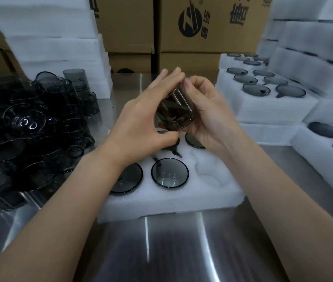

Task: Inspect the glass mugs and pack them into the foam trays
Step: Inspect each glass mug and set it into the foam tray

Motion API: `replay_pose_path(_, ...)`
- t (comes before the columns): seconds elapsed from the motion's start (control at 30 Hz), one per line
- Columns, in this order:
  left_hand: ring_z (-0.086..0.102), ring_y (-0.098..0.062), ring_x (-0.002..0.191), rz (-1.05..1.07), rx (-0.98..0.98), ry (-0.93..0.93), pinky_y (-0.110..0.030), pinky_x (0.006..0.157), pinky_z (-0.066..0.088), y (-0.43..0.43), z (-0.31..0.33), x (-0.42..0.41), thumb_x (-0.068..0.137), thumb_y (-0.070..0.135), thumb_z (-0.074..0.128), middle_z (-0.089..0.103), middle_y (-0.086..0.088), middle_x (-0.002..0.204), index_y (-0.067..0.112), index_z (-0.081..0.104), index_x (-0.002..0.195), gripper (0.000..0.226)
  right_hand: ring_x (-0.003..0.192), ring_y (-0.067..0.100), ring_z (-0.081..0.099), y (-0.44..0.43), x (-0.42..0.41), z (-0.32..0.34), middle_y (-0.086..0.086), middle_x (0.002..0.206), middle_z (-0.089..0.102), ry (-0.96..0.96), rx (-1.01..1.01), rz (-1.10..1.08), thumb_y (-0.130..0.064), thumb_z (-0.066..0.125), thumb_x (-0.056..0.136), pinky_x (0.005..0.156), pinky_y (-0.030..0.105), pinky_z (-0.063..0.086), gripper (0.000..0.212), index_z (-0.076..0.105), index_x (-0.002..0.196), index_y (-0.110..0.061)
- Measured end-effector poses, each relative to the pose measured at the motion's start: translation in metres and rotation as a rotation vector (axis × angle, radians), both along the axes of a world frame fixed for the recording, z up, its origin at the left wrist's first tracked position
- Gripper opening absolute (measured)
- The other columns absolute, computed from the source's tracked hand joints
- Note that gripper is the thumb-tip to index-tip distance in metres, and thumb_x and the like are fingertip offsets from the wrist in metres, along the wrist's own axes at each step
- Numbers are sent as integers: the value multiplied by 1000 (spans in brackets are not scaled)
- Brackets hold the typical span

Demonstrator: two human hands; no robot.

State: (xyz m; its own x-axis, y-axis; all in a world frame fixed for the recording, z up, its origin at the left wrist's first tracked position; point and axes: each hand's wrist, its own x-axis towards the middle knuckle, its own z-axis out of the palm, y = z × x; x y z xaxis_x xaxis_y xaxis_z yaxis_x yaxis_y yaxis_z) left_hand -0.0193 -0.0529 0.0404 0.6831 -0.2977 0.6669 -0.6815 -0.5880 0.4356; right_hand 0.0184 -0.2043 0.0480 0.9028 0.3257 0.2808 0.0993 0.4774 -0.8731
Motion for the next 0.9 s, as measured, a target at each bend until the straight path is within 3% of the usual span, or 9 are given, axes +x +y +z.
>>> replay_pose_path(0.17, 34, -10, 140, 62, 8, -32, -23, 114, 29, 1, 0, 1, 68, 0, 70, 41, 6, 148, 19, 33, 149, 91, 87, 19, 68, 4, -3, -1, 10, 102, 68, -142, -331, -331, -34, 55, 99, 68, 47, 61, 19, 57, 106, -17)
replay_pose_path(0.23, 35, -2, 134, 46, 34, -43, -16, 111, 29, 2, 0, 2, 67, -2, 68, 37, 13, 142, 18, 29, 150, 94, 93, 21, 64, 3, -4, 1, 6, 110, 63, -284, -424, -437, -41, 64, 89, 76, 40, 60, 30, 59, 112, -22)
replay_pose_path(0.37, 28, 2, 139, -13, 10, 13, -11, 111, 25, 4, -2, 6, 65, -7, 68, 29, 16, 145, 25, 17, 153, 107, 88, 2, 55, 2, -5, 1, -12, 105, 57, -466, -613, -397, -50, 73, 72, 80, 24, 51, 48, 56, 116, -40)
replay_pose_path(0.47, 26, -7, 144, -57, 15, -5, -13, 111, 28, 6, -3, 5, 65, -10, 67, 23, 16, 149, 34, 10, 150, 112, 96, 8, 59, -3, -2, 1, -9, 105, 61, -415, -708, -347, -44, 79, 69, 86, 30, 51, 70, 54, 132, -30)
replay_pose_path(0.53, 24, -15, 147, -84, 7, -19, -22, 115, 30, 6, -3, 4, 67, -9, 67, 21, 10, 153, 34, 10, 150, 109, 99, 14, 64, -8, -2, 3, 1, 112, 65, -341, -673, -287, -36, 81, 68, 87, 36, 55, 72, 53, 134, -28)
replay_pose_path(0.63, 27, -17, 146, -78, -31, -24, -31, 117, 30, 6, -3, 2, 72, -2, 68, 24, 5, 153, 30, 15, 148, 98, 85, 15, 71, -15, -4, 11, 2, 96, 71, -194, -521, -188, -22, 75, 70, 69, 30, 57, 63, 53, 128, -25)
replay_pose_path(0.7, 34, -14, 142, -39, -69, -9, -33, 116, 31, 6, -2, 1, 76, 4, 70, 32, 5, 148, 28, 23, 147, 88, 79, 20, 71, -18, -5, 14, 6, 93, 70, -61, -396, -149, -15, 66, 74, 65, 31, 57, 53, 55, 126, -19)
replay_pose_path(0.8, 50, -10, 128, 9, -77, -6, -32, 110, 38, 6, -1, 0, 80, 10, 73, 52, 5, 135, 16, 47, 139, 65, 89, 25, 62, -21, -9, 15, 16, 103, 63, 85, -223, 20, -6, 46, 81, 67, 33, 55, 38, 62, 115, -7)
replay_pose_path(0.9, 58, -7, 121, -31, -71, 2, -28, 107, 43, 5, 0, -3, 81, 5, 74, 63, 4, 128, 12, 57, 134, 56, 95, 25, 57, -20, -16, 11, 18, 102, 61, 95, -181, 67, -15, 54, 83, 72, 31, 47, 27, 62, 105, -2)
